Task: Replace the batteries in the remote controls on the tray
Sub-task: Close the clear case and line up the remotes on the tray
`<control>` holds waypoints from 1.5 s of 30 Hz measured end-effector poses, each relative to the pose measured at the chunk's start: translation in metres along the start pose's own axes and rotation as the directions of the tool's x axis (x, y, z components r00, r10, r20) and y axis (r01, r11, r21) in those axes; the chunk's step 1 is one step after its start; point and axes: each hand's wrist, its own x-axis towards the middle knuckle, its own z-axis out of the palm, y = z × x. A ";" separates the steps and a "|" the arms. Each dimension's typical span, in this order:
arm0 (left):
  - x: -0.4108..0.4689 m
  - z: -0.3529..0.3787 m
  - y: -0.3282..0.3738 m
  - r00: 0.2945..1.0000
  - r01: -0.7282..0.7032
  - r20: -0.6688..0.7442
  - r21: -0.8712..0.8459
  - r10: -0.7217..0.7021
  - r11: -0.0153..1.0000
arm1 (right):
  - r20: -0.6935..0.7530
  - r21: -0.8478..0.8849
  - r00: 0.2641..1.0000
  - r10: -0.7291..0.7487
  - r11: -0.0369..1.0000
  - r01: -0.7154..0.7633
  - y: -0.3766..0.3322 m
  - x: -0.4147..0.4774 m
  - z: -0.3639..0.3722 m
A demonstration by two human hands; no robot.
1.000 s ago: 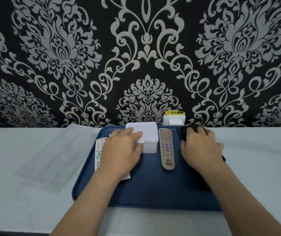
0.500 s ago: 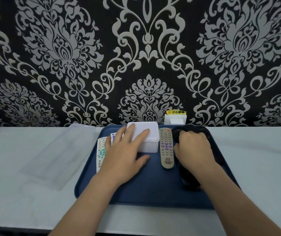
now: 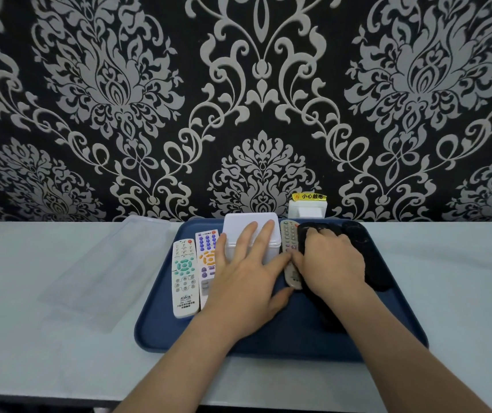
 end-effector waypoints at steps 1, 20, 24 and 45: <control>0.001 0.002 0.002 1.000 -0.019 0.006 -0.003 0.019 1.000 | 0.016 -0.024 1.000 0.012 1.000 -0.011 0.001 0.001 0.000; -0.045 -0.014 -0.052 0.907 0.385 0.187 -0.003 -0.378 0.923 | 0.022 -0.024 0.999 0.038 0.999 -0.038 0.019 -0.004 0.007; -0.050 -0.009 -0.064 0.913 0.355 0.229 -0.042 -0.336 0.934 | 0.104 0.011 0.989 0.107 0.994 -0.109 0.026 -0.005 0.004; -0.021 -0.002 -0.077 0.981 0.138 0.155 -0.110 -0.121 0.984 | 0.186 0.041 0.934 -0.304 0.952 0.302 -0.003 -0.017 0.005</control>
